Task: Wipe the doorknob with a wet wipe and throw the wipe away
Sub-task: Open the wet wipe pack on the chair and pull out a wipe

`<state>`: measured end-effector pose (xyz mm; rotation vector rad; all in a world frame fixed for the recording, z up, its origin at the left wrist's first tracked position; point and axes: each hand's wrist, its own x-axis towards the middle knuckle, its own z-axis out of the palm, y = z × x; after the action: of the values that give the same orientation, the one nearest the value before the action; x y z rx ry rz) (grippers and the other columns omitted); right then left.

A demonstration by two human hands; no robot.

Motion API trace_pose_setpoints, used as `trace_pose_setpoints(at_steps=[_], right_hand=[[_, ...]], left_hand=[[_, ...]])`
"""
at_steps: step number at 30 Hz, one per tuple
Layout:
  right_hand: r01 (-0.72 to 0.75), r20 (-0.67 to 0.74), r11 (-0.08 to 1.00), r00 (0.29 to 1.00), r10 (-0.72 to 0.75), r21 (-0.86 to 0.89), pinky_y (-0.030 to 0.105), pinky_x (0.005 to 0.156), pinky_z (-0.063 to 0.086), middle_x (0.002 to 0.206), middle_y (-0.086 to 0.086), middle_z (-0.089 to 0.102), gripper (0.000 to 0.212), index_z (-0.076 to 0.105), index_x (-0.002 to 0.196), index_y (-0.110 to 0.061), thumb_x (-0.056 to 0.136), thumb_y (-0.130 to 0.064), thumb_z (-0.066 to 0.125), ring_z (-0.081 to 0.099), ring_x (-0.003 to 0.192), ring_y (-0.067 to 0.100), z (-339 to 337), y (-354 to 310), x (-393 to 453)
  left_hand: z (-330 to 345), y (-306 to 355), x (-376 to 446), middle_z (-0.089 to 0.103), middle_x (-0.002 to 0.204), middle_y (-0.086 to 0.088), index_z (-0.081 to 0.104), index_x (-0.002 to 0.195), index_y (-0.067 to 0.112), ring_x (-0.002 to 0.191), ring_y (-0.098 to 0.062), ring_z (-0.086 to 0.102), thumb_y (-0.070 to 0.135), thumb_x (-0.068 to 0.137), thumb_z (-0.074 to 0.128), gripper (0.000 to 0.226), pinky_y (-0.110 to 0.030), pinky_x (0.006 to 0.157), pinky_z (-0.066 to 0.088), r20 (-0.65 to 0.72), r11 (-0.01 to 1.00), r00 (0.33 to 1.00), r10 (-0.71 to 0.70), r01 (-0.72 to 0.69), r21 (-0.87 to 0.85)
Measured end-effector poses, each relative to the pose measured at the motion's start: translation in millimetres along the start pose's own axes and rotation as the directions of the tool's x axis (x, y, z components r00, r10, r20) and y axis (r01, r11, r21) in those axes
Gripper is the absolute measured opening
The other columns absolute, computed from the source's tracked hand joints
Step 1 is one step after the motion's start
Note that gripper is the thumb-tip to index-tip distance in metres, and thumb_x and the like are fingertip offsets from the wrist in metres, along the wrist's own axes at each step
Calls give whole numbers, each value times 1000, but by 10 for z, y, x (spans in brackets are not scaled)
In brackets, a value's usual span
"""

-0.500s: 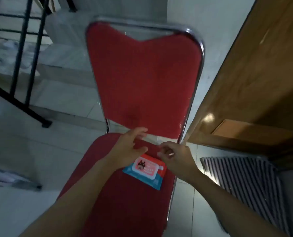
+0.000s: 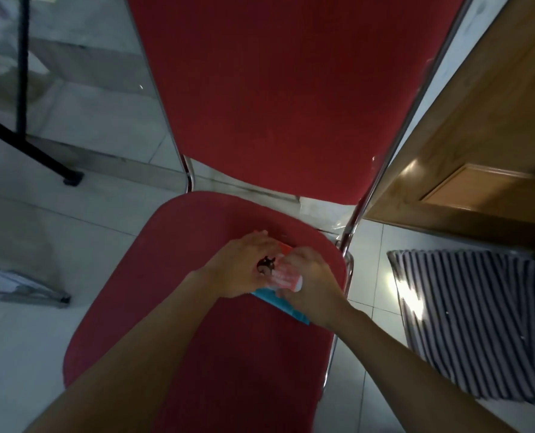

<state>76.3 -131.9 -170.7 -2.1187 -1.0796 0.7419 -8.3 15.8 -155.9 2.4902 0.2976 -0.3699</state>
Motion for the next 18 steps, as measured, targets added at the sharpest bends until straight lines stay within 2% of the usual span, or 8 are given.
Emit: trace_pose_setpoints(at_steps=[3,6,9,11,14,16,18], right_hand=[[-5,-37,1000,999,5,-1,3,81,23,119,11,50,55,58,113,-6,62,-9,79,41,110,21,27,50,-56],[8,-31,1000,999,-8,1,1,80,22,122,9,47,59,54,119,-8,65,-14,78,38,112,18,-1,79,-80],[10,-28,1000,1000,-10,4,1,80,23,123,8,46,62,50,122,-9,66,-14,78,38,112,15,-22,107,-96],[-15,-31,999,999,16,30,0,81,24,124,5,46,66,47,125,-12,67,-15,77,35,110,9,-29,137,-111],[-54,-33,994,998,58,91,8,90,32,124,3,47,67,45,126,-16,67,-16,78,41,112,9,-48,185,-128],[-86,-27,988,996,90,132,20,94,40,123,1,48,67,45,126,-17,68,-17,78,44,113,11,-75,189,-141],[-102,-19,982,994,106,160,20,92,40,121,-1,49,67,45,126,-17,68,-17,78,45,110,9,-102,190,-156]], left_hand=[[24,-42,-23,36,145,5,38,137,21,133,-12,33,32,82,64,62,-34,109,33,67,999,998,12,-15,36],[10,-69,-28,27,151,4,28,142,22,137,-12,25,33,83,63,69,-34,111,30,129,991,991,29,-46,125],[29,-71,-58,24,153,-2,26,143,16,141,-16,19,41,89,50,64,-30,116,18,130,971,989,72,-99,216],[74,-79,-91,26,153,-6,26,142,13,142,-19,19,53,84,30,70,-26,114,7,105,964,989,101,-124,237],[140,-107,-97,28,152,-6,27,142,12,142,-20,20,55,78,17,78,-26,110,1,49,965,991,126,-134,226],[165,-117,-100,26,153,-3,24,143,14,142,-17,17,56,77,14,79,-21,110,4,53,973,993,104,-112,203],[175,-94,-111,27,153,-2,24,143,15,142,-15,18,57,77,14,79,-20,111,7,49,977,994,97,-104,184]])
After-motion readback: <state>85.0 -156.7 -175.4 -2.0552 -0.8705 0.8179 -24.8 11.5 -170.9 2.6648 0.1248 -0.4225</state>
